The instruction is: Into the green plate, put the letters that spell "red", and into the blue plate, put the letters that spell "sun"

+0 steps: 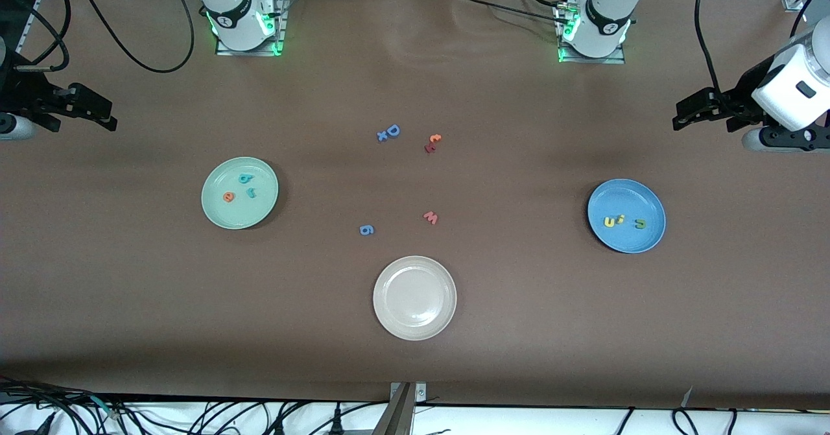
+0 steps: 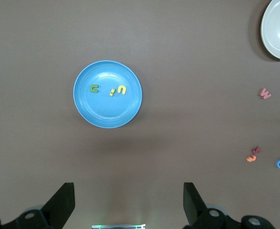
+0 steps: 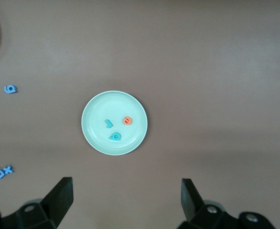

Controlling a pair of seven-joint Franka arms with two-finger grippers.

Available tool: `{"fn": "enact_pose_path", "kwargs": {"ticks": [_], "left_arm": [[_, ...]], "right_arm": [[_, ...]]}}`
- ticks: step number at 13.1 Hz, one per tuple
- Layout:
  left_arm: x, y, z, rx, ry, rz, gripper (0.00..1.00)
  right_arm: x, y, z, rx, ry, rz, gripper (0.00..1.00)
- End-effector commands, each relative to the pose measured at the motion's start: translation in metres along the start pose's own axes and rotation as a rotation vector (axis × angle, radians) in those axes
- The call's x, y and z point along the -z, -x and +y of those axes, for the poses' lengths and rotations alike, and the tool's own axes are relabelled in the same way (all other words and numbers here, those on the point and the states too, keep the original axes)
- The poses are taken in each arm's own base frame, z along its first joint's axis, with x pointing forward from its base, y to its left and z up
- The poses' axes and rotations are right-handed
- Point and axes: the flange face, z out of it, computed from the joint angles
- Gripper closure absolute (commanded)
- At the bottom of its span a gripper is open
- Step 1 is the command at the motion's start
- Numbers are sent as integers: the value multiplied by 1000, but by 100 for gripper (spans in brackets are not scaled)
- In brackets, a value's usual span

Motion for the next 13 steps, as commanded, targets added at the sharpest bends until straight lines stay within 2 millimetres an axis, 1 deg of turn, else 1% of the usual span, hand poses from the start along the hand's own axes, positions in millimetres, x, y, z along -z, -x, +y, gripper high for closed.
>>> {"fn": "enact_pose_path", "kwargs": {"ticks": [1, 4, 5, 10, 12, 13], "left_arm": [[-1, 6, -3, 12, 25, -15, 0], [6, 7, -1, 9, 24, 2, 0], [7, 6, 2, 3, 24, 6, 0], [7, 6, 0, 7, 23, 7, 0], [7, 6, 0, 8, 21, 7, 0], [7, 6, 0, 7, 21, 7, 0]], "right_arm": [[1, 2, 0, 7, -13, 0, 0], [1, 2, -1, 8, -13, 0, 0], [1, 3, -2, 10, -13, -1, 0], [2, 3, -2, 10, -13, 2, 0], [1, 2, -7, 19, -13, -1, 0], [1, 1, -17, 36, -10, 1, 0]]}}
